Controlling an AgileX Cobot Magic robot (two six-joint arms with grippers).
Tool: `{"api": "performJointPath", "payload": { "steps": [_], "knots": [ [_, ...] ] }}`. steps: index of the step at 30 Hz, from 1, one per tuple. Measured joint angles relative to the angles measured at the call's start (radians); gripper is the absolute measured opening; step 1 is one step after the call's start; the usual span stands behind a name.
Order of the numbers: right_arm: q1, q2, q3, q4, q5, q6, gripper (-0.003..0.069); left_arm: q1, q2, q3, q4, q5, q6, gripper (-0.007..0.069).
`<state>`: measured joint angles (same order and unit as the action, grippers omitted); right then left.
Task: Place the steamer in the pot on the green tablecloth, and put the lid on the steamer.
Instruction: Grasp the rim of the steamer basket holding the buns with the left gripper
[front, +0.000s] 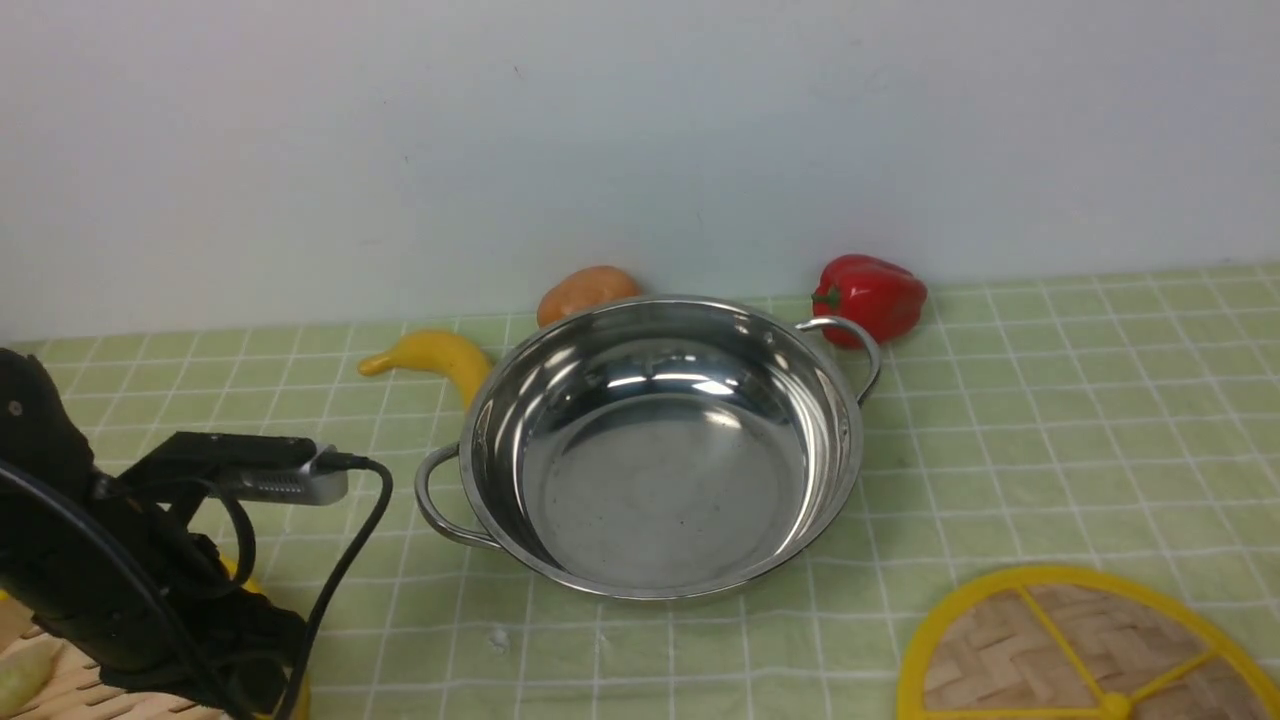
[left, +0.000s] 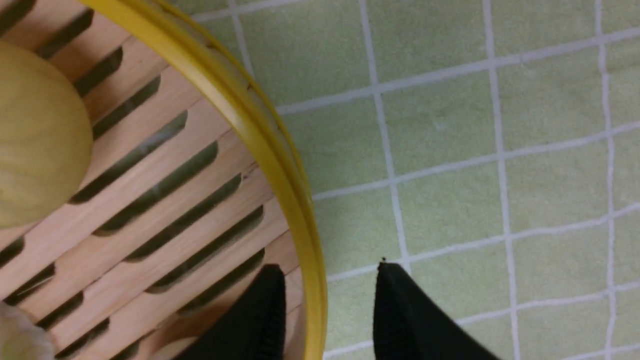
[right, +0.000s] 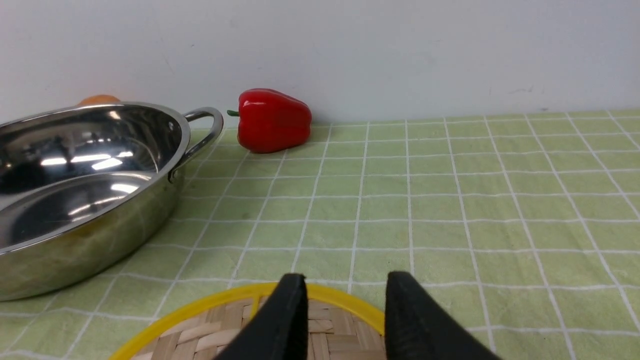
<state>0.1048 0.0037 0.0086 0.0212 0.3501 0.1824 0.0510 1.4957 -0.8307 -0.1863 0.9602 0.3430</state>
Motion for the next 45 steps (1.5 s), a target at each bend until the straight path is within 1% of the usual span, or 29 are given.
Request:
{"api": "performJointPath", "payload": {
  "steps": [10,20,31,32,33,35,36,37,44,45],
  "knots": [
    [0.0,0.0,0.0,0.0,0.0,0.0,0.024,0.0,0.102,0.0,0.007,-0.026,-0.003,0.0244],
    [0.0,0.0,0.0,0.0,0.0,0.0,0.024,0.0,0.111,-0.001,0.007,-0.058,-0.003,0.0219],
    [0.0,0.0,0.0,0.0,0.0,0.0,0.024,0.0,0.166,-0.001,0.007,-0.059,-0.003,0.0215],
    [0.0,0.0,0.0,0.0,0.0,0.0,0.024,0.0,0.167,-0.001,0.007,-0.056,-0.003,0.0186],
    [0.0,0.0,0.0,0.0,0.0,0.0,0.024,0.0,0.167,-0.001,0.007,-0.055,-0.003,0.0181],
    [0.0,0.0,0.0,0.0,0.0,0.0,0.024,0.0,0.167,-0.001,0.006,-0.046,-0.003,0.0102],
    [0.0,0.0,0.0,0.0,0.0,0.0,0.024,-0.001,0.167,-0.001,0.003,-0.045,-0.004,0.0086],
    [0.0,0.0,0.0,0.0,0.0,0.0,0.024,-0.001,0.167,-0.001,0.001,-0.033,-0.019,0.0043],
    [0.0,0.0,0.0,0.0,0.0,0.0,0.024,-0.001,0.167,-0.013,0.027,0.009,-0.004,0.0036],
    [0.0,0.0,0.0,0.0,0.0,0.0,0.024,-0.001,0.168,-0.034,0.04,0.051,0.007,0.0035]
  ]
}}
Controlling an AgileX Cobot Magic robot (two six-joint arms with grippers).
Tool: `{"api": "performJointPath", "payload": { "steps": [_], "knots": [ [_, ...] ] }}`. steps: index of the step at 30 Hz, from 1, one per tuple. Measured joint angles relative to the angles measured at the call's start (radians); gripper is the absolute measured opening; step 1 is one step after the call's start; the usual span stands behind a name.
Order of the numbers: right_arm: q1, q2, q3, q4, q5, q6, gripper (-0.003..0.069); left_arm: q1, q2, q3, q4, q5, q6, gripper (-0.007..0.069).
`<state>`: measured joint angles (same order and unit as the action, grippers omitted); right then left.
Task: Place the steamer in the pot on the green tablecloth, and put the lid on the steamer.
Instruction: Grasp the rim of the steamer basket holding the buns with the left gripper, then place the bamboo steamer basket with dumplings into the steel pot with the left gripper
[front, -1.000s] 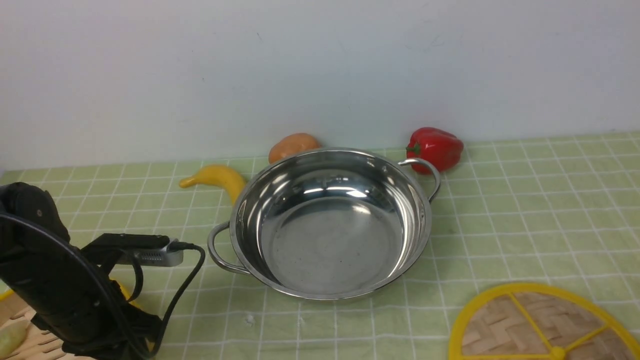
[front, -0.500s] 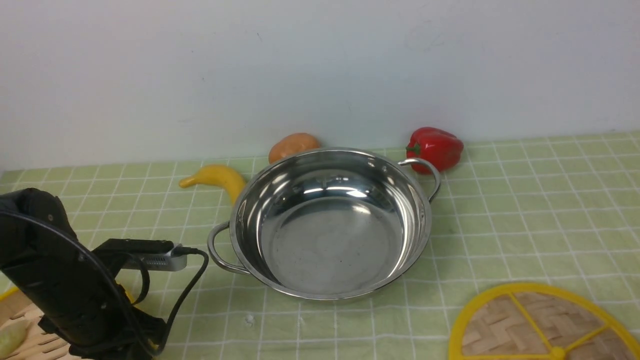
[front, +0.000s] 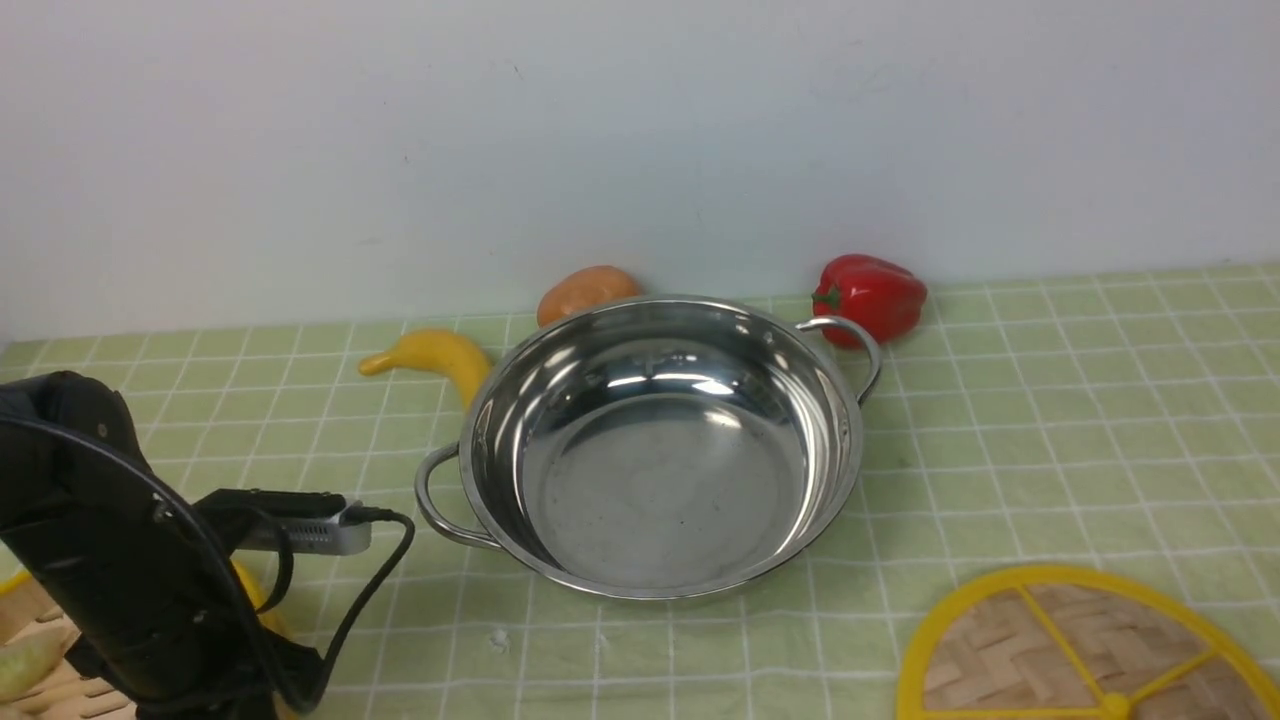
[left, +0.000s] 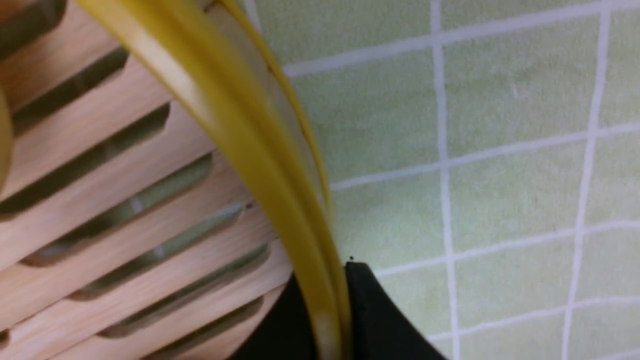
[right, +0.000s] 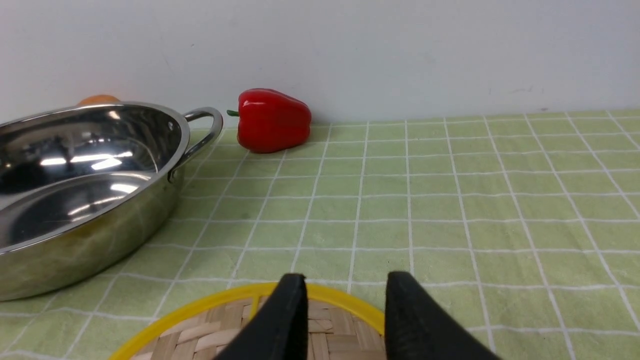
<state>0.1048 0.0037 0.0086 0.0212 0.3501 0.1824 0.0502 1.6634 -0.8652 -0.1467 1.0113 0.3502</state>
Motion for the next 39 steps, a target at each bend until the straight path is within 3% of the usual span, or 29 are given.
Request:
{"api": "performJointPath", "payload": {
  "steps": [6,17,22,32,39],
  "knots": [
    [0.0,0.0,0.0,0.0,0.0,0.0,0.024,0.0,0.001,-0.202,0.005,0.195,0.02,0.0029],
    [0.0,0.0,0.0,0.0,0.0,0.0,0.024,-0.097,-0.042,-0.606,0.024,0.216,0.026,0.003],
    [0.0,0.0,0.0,0.0,0.0,0.0,0.024,-0.23,-0.04,-0.704,0.048,0.219,0.033,0.003],
    [0.0,0.0,0.0,0.0,0.0,0.0,0.024,-0.666,0.089,-0.724,0.277,0.224,0.211,0.003],
    [0.0,0.0,0.0,0.0,0.0,0.0,0.024,-0.76,0.191,-0.724,0.346,0.222,0.327,0.003]
  ]
}}
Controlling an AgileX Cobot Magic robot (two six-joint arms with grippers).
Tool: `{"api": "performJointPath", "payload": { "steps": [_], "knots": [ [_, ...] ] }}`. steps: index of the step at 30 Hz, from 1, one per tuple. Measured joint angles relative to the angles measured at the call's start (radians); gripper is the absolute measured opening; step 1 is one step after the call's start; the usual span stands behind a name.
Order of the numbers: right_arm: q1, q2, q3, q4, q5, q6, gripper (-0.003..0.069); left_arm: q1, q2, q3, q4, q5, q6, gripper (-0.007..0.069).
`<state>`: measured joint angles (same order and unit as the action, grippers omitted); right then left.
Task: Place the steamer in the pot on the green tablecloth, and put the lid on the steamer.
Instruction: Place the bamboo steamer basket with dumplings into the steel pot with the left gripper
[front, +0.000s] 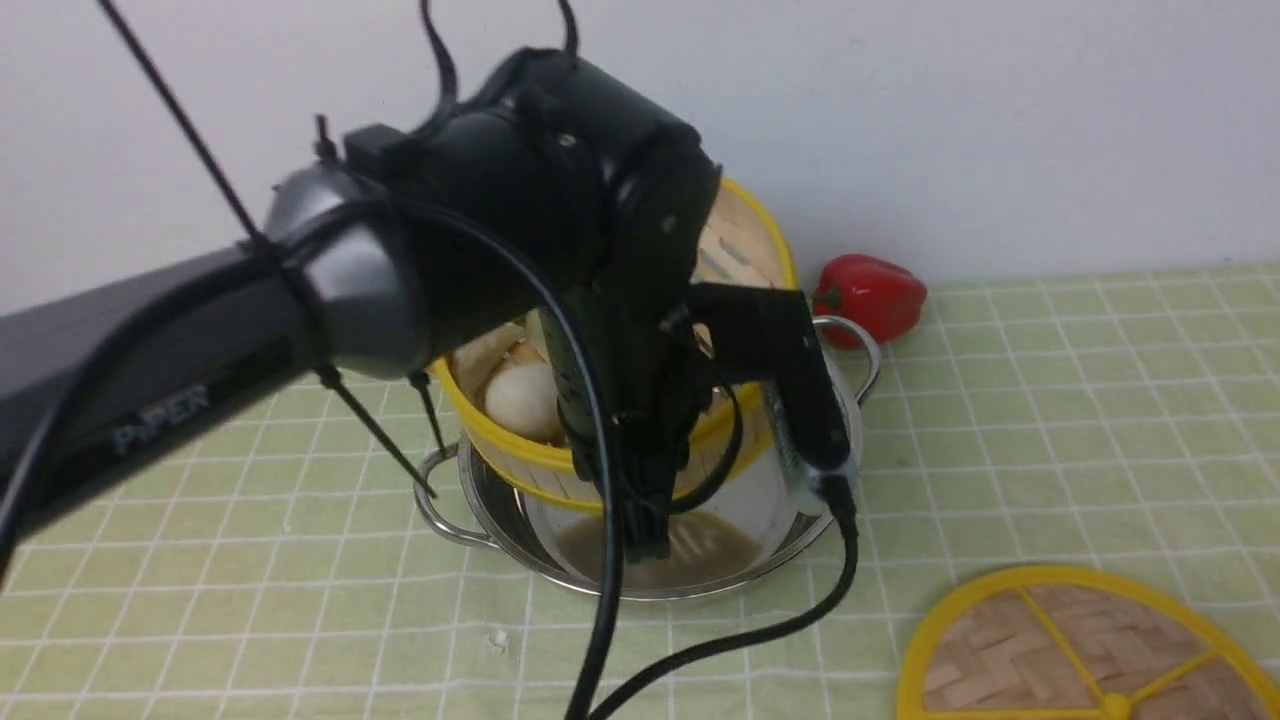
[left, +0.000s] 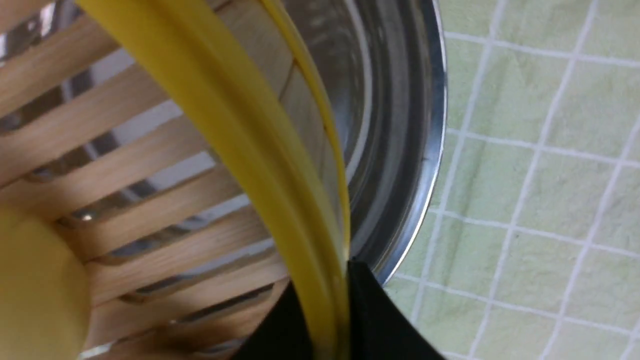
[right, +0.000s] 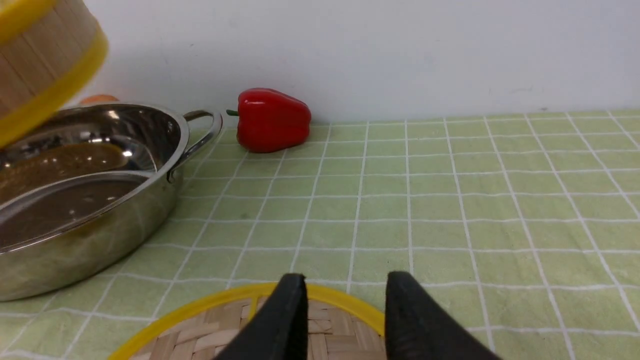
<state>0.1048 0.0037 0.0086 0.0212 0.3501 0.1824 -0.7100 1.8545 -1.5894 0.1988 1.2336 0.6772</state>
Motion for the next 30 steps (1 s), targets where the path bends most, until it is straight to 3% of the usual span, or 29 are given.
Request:
{"api": "performJointPath", "payload": {
  "steps": [15,30],
  "knots": [
    [0.0,0.0,0.0,0.0,0.0,0.0,0.024,0.0,0.093,-0.001,-0.038,-0.001,0.138,0.0031],
    [0.0,0.0,0.0,0.0,0.0,0.0,0.024,0.0,0.179,-0.001,-0.023,-0.043,0.094,0.0031]
  ]
}}
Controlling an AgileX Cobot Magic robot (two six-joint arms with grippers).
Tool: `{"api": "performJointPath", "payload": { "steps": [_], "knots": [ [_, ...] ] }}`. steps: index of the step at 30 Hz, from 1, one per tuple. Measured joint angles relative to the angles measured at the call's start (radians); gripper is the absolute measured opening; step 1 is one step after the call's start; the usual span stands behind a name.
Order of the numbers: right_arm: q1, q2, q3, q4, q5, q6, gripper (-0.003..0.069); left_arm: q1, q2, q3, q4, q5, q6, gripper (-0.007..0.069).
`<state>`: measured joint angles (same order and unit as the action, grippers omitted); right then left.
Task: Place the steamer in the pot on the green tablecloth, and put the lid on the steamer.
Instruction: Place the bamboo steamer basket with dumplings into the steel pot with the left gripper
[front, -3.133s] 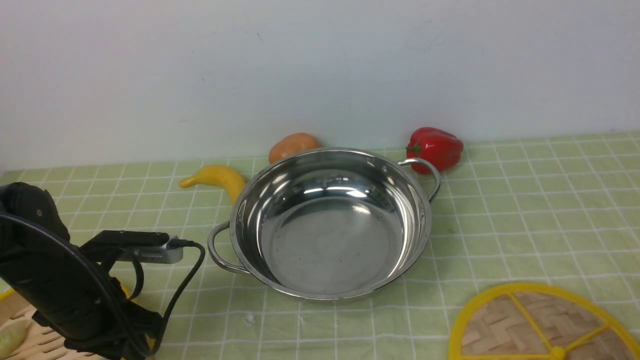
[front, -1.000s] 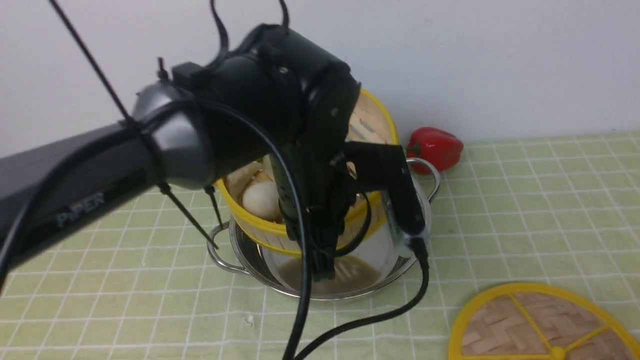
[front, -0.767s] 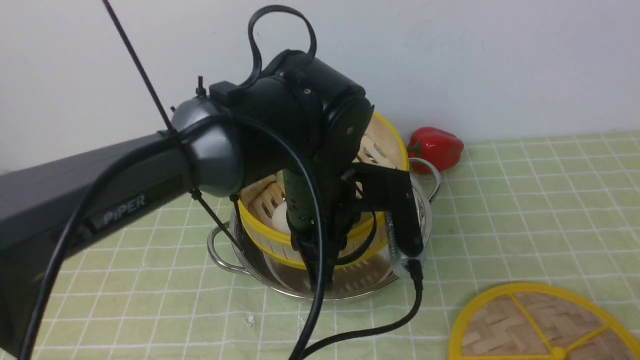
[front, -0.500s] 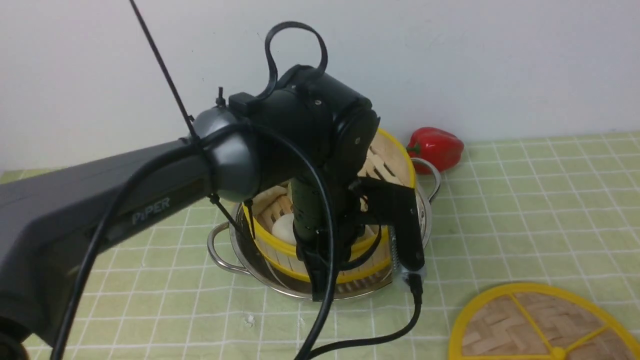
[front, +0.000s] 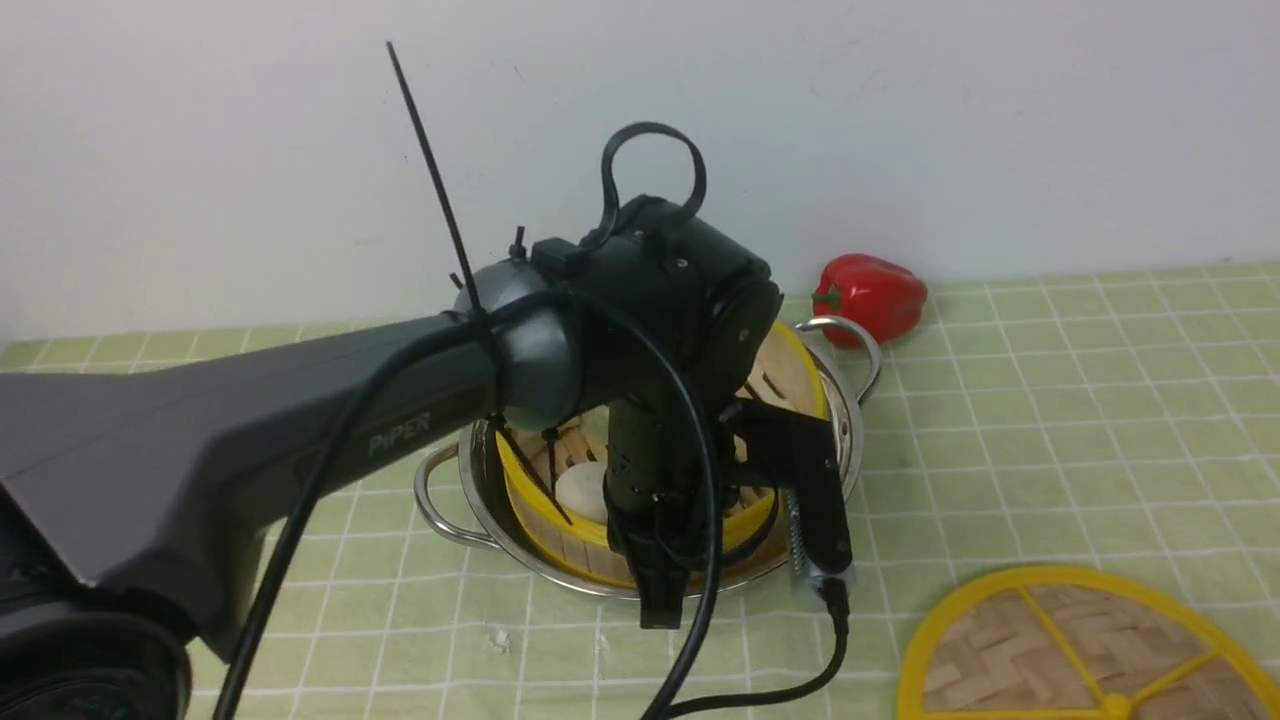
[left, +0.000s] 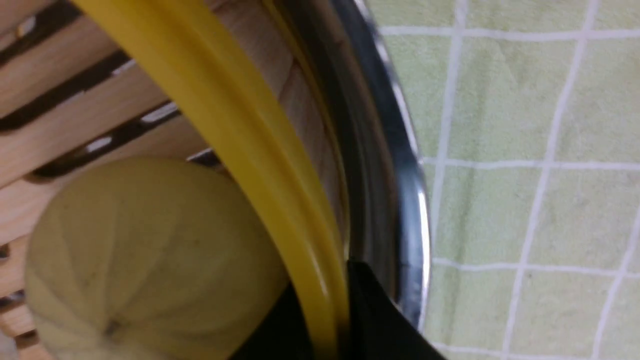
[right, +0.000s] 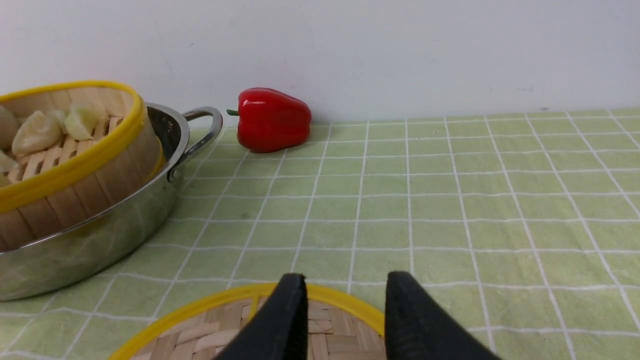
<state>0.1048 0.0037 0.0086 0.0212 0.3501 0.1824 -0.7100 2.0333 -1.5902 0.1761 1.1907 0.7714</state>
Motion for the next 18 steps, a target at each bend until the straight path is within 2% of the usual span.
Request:
{"api": "performJointPath", "payload": {
  "steps": [7,11,15,18],
  "knots": [
    [0.0,0.0,0.0,0.0,0.0,0.0,0.024,0.009,0.007,0.0,-0.002,-0.018,-0.033,0.0044],
    [0.0,0.0,0.0,0.0,0.0,0.0,0.024,0.018,0.015,0.0,-0.008,-0.018,-0.058,0.0087],
    [0.0,0.0,0.0,0.0,0.0,0.0,0.024,0.019,0.016,-0.004,-0.006,-0.021,-0.08,0.0197],
    [0.0,0.0,0.0,0.0,0.0,0.0,0.024,0.019,0.015,-0.01,-0.008,-0.019,-0.086,0.0307]
  ]
}}
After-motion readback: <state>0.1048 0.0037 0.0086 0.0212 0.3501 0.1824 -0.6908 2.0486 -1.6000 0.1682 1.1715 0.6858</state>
